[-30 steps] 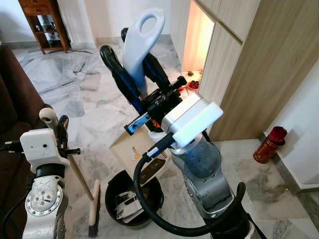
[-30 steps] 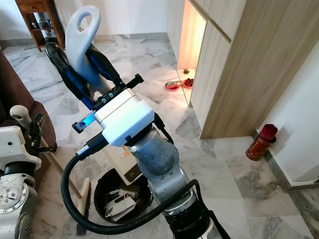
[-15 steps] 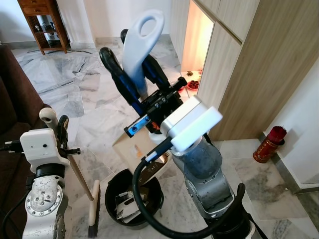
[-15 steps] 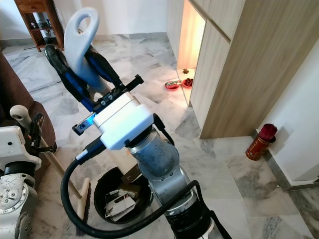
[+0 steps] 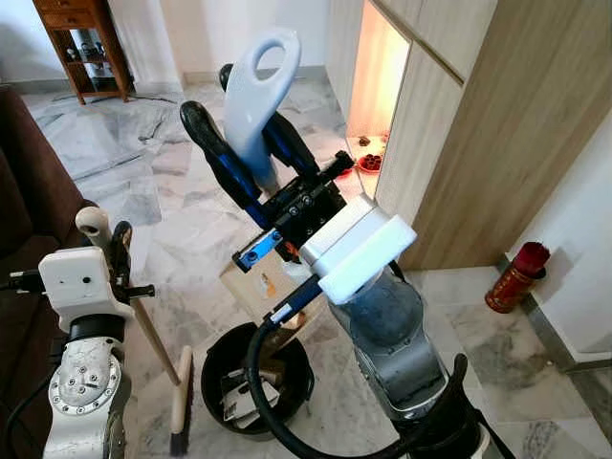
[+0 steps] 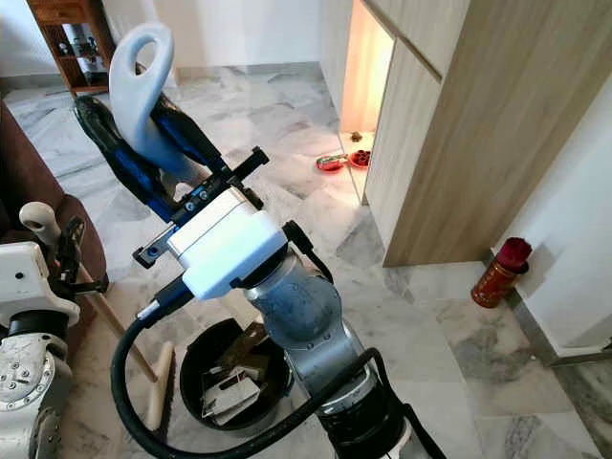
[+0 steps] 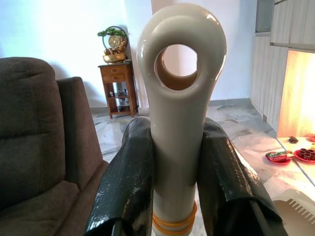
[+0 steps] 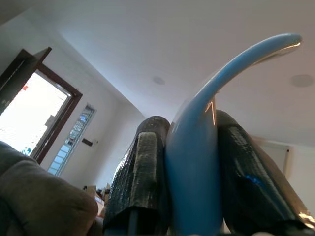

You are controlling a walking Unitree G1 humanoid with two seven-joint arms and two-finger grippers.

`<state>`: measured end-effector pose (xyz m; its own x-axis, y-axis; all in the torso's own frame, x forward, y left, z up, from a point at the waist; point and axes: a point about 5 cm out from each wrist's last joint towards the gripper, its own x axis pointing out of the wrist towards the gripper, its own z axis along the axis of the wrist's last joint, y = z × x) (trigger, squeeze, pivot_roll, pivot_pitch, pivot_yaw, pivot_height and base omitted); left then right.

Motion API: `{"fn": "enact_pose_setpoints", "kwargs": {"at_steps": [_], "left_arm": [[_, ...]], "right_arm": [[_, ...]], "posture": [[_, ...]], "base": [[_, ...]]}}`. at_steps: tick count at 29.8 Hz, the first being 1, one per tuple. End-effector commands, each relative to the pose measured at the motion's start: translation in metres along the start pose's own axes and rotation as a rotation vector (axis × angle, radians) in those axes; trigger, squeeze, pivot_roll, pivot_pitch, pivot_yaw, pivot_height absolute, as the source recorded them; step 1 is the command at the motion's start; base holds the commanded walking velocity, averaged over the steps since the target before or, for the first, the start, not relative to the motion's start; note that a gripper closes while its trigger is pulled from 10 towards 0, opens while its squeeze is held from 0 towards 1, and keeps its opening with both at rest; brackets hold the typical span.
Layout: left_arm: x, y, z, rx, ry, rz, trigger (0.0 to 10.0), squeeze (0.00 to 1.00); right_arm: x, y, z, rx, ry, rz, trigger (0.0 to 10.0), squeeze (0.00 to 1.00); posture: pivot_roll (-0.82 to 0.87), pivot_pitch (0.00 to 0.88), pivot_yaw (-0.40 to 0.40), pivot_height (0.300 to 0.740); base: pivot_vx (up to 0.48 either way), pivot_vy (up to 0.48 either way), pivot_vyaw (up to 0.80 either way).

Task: Sweep floor

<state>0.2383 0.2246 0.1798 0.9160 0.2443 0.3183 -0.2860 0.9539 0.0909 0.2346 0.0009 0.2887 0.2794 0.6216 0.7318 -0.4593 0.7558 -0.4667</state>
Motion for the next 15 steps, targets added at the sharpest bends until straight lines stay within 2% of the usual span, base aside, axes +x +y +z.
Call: {"fn": "enact_pose_setpoints", "kwargs": {"at_steps": [1,6,7,9,11,15], "left_arm": [[0.001,0.001,0.011,-0.001,-0.067,-0.001,10.0,0.0],[0.001,0.0,0.011,0.0,-0.065,-0.001,10.0,0.0],[0.001,0.0,0.011,0.0,-0.064,-0.001,10.0,0.0],[0.001,0.0,0.011,0.0,-0.064,-0.001,10.0,0.0],[0.0,0.001,0.01,0.001,-0.06,-0.002,10.0,0.0],[-0.001,0.001,0.009,0.003,-0.055,-0.004,10.0,0.0]], "right_arm": [[0.006,-0.001,0.008,-0.061,-0.058,0.028,10.0,0.0],[0.003,-0.005,0.003,-0.074,-0.025,0.016,10.0,0.0],[0.0,-0.009,-0.003,-0.116,0.008,0.003,10.0,0.0],[-0.001,-0.012,-0.005,-0.134,0.022,-0.005,10.0,0.0],[-0.008,-0.033,-0.016,-0.221,0.09,-0.071,10.0,0.0],[-0.025,-0.056,-0.029,-0.28,0.18,-0.141,10.0,0.0]], "posture": [[0.06,0.078,0.008,0.74],[0.05,0.077,0.008,0.74],[0.05,0.077,0.008,0.74],[0.05,0.077,0.008,0.74],[0.06,0.08,0.008,0.74],[0.05,0.081,0.009,0.74]], "base": [[0.0,0.0,0.0],[0.0,0.0,0.0],[0.0,0.0,0.0],[0.0,0.0,0.0],[0.0,0.0,0.0],[0.0,0.0,0.0]]}}
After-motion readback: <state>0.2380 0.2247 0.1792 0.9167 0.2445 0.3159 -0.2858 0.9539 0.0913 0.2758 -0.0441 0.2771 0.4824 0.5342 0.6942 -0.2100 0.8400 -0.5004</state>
